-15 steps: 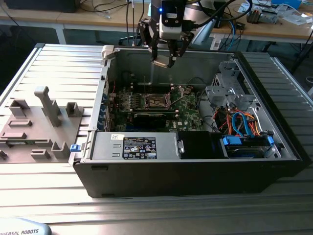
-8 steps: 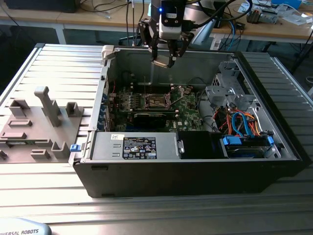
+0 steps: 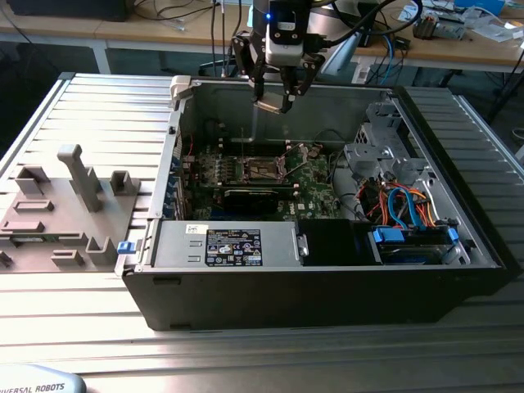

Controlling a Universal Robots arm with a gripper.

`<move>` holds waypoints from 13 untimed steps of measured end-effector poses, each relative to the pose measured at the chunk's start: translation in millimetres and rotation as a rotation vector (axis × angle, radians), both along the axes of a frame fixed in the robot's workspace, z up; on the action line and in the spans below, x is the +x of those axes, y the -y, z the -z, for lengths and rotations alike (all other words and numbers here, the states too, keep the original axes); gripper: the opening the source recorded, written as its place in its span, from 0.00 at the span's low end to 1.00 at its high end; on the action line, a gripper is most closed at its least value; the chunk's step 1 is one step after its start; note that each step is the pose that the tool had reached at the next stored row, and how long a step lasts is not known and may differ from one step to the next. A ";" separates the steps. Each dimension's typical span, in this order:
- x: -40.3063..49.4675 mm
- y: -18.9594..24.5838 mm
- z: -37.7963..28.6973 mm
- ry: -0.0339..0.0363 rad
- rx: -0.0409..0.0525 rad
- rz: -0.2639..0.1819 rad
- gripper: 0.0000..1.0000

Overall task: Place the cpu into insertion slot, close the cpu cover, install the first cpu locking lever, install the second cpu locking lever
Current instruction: 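Place the cpu into insertion slot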

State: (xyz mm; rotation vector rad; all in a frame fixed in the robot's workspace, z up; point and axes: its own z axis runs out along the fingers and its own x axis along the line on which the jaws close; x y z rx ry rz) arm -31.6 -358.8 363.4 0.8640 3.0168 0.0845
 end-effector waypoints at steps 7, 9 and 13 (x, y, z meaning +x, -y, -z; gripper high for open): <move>0.0 0.0 0.0 0.0000 0.0001 0.008 0.54; 0.0 0.0 0.0 0.0000 0.0000 0.011 0.54; 0.0 0.0 0.0 0.0000 0.0000 0.015 0.54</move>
